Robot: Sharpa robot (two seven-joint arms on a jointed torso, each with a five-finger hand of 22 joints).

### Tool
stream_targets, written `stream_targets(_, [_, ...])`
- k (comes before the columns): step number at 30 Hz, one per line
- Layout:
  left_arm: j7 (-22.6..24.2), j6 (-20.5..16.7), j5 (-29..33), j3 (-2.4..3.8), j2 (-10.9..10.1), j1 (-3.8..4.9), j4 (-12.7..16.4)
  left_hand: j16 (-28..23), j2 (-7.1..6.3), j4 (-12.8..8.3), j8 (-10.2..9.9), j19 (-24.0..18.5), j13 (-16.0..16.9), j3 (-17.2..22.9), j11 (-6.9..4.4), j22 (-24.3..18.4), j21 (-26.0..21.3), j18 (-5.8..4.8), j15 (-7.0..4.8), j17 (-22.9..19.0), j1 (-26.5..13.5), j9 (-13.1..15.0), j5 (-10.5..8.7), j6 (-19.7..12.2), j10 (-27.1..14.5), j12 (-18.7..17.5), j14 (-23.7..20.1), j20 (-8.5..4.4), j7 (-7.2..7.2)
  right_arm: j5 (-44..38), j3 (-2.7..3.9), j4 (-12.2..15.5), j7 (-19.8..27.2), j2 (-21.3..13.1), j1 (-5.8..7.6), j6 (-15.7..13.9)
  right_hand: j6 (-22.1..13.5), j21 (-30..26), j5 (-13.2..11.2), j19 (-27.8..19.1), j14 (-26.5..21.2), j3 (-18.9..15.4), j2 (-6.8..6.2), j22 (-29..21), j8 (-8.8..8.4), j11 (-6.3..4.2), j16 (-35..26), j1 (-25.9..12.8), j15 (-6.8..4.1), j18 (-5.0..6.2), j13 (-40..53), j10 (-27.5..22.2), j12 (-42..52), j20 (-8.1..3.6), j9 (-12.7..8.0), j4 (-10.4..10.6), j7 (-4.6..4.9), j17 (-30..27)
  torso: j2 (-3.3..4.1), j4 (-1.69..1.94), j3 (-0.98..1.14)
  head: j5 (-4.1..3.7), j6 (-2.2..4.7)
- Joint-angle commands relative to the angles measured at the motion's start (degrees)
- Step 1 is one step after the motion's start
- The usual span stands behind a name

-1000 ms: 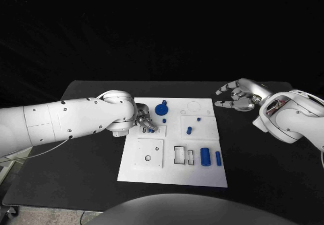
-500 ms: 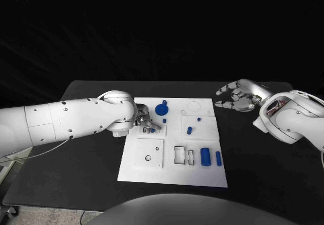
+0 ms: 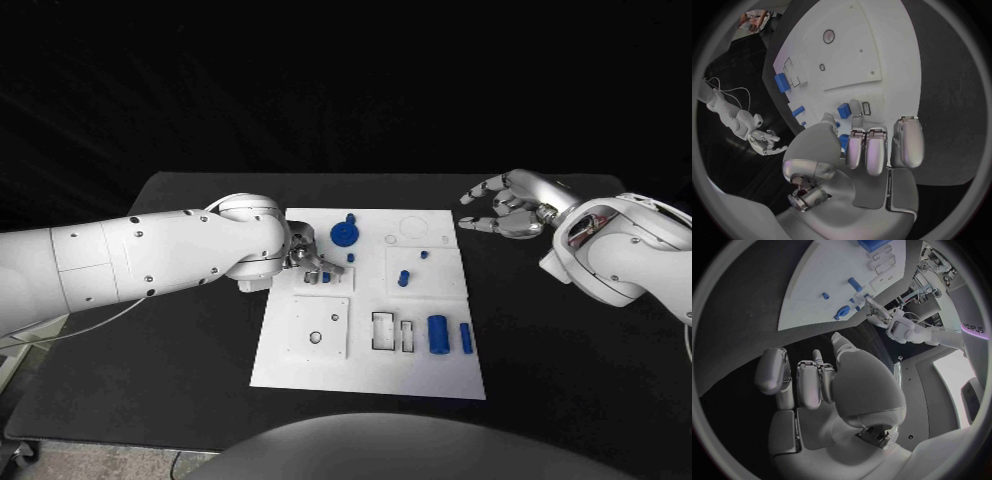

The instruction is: Assemble the parts on the task board

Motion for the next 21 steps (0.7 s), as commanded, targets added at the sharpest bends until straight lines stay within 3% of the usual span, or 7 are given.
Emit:
stream_targets(1, [0.25,-1.20,0.15,0.13,-0.24,-0.03,0.58,0.14,0.41,-0.08,0.49,0.59,15.06,-0.46,-0.55,6.74,0.26,0.07,-0.58,15.08,0.23,0.80,-0.09,0.39,5.91,0.13,6.01,-0.16,0.06,0.02,0.00,-0.07,0.00,-0.01,-0.06,0.35,0.46,-0.23,0.16,-0.56,1.79,-0.10,0.45,5.91,-0.25,-0.09,-0.33,0.11,0.36,1.19,4.90,-0.44,-0.19,-0.02,-0.09,-0.38,-0.13,-0.10,0.03,0.02,0.00,0.00,0.00])
stream_targets(3, [0.36,-1.76,0.15,0.42,-0.69,0.01,1.16,0.14,0.34,-0.12,0.77,0.82,15.06,-0.66,-0.64,6.95,0.40,0.01,-0.67,15.08,0.44,1.30,-0.08,0.38,5.91,0.13,6.01,-0.24,-0.02,0.02,0.00,-0.09,0.06,-0.01,-0.08,0.23,0.45,-0.21,0.19,-0.54,1.80,-0.11,0.45,5.92,-0.27,-0.10,-0.31,0.10,0.36,1.19,4.92,-0.42,-0.18,-0.02,-0.11,-0.37,-0.13,-0.08,0.05,0.01,-0.02,-0.04,0.00])
stream_targets(7, [0.49,-1.70,0.10,1.88,-1.86,0.63,2.25,0.14,0.16,-0.34,1.24,1.18,15.06,-0.92,-0.81,7.28,0.61,-0.08,-0.84,15.08,1.39,2.30,-0.04,0.28,5.91,0.13,6.01,-0.42,-0.20,0.03,0.00,-0.13,0.11,-0.02,-0.09,0.14,0.44,-0.26,0.24,-0.55,1.80,-0.14,0.45,5.90,-0.29,-0.09,-0.31,0.05,0.36,1.19,4.92,-0.41,-0.18,-0.02,-0.14,-0.35,-0.13,-0.08,0.07,-0.01,0.00,-0.09,0.00])
stream_targets(8, [0.49,-1.66,0.09,1.94,-1.93,0.71,2.29,0.14,0.15,-0.36,1.26,1.22,15.06,-0.93,-0.82,7.31,0.63,-0.09,-0.85,15.08,1.46,2.35,-0.04,0.28,5.91,0.13,6.01,-0.43,-0.20,0.03,0.00,-0.13,0.11,-0.02,-0.09,0.14,0.44,-0.26,0.24,-0.55,1.80,-0.14,0.45,5.90,-0.29,-0.09,-0.31,0.05,0.36,1.19,4.92,-0.41,-0.18,-0.02,-0.14,-0.35,-0.13,-0.08,0.07,-0.01,0.00,-0.09,0.00])
stream_targets(13, [0.49,-0.10,-0.29,2.73,-3.63,3.58,3.42,0.14,-0.25,-0.57,2.16,1.78,15.06,-1.24,-1.01,7.83,0.96,-0.23,-1.05,15.08,3.07,4.12,0.04,0.05,5.91,0.13,6.01,-0.64,-0.39,0.09,0.00,-0.06,0.00,-0.13,-0.09,0.38,0.44,-0.25,0.31,-0.52,1.80,-0.22,0.44,5.91,-0.33,-0.10,-0.36,-0.10,0.36,1.18,4.90,-0.41,-0.20,-0.02,-0.20,-0.26,-0.13,-0.13,0.15,0.00,0.03,-0.16,0.00])
stream_targets(15, [0.38,1.40,-0.76,2.86,-4.20,4.85,3.62,0.14,-0.43,-0.58,3.20,2.35,15.06,-1.42,-1.16,8.33,1.30,-0.38,-1.22,15.08,4.05,6.06,0.19,-0.36,5.91,0.13,6.01,-0.80,-0.54,0.11,0.00,-0.01,0.03,-0.20,-0.09,0.50,0.46,-0.29,0.34,-0.53,1.81,-0.26,0.46,5.90,-0.35,-0.10,-0.33,-0.20,0.35,1.19,4.90,-0.39,-0.19,-0.02,-0.23,-0.19,-0.14,-0.10,0.16,0.02,0.02,-0.12,0.00])
stream_targets(21, [0.08,6.09,-1.88,3.01,-4.44,6.68,1.50,0.14,-0.64,-0.48,4.46,3.78,15.06,-1.76,-1.39,9.59,2.23,-0.78,-1.47,15.08,5.52,9.29,0.57,-1.43,5.91,0.13,6.01,-1.09,-0.73,0.12,0.00,0.22,0.00,-0.31,-0.08,0.99,0.47,-0.26,0.39,-0.49,1.82,-0.33,0.51,5.92,-0.38,-0.12,-0.34,-0.38,0.35,1.17,4.90,-0.37,-0.20,-0.02,-0.29,-0.06,-0.18,-0.11,0.15,0.12,0.04,0.13,0.00])
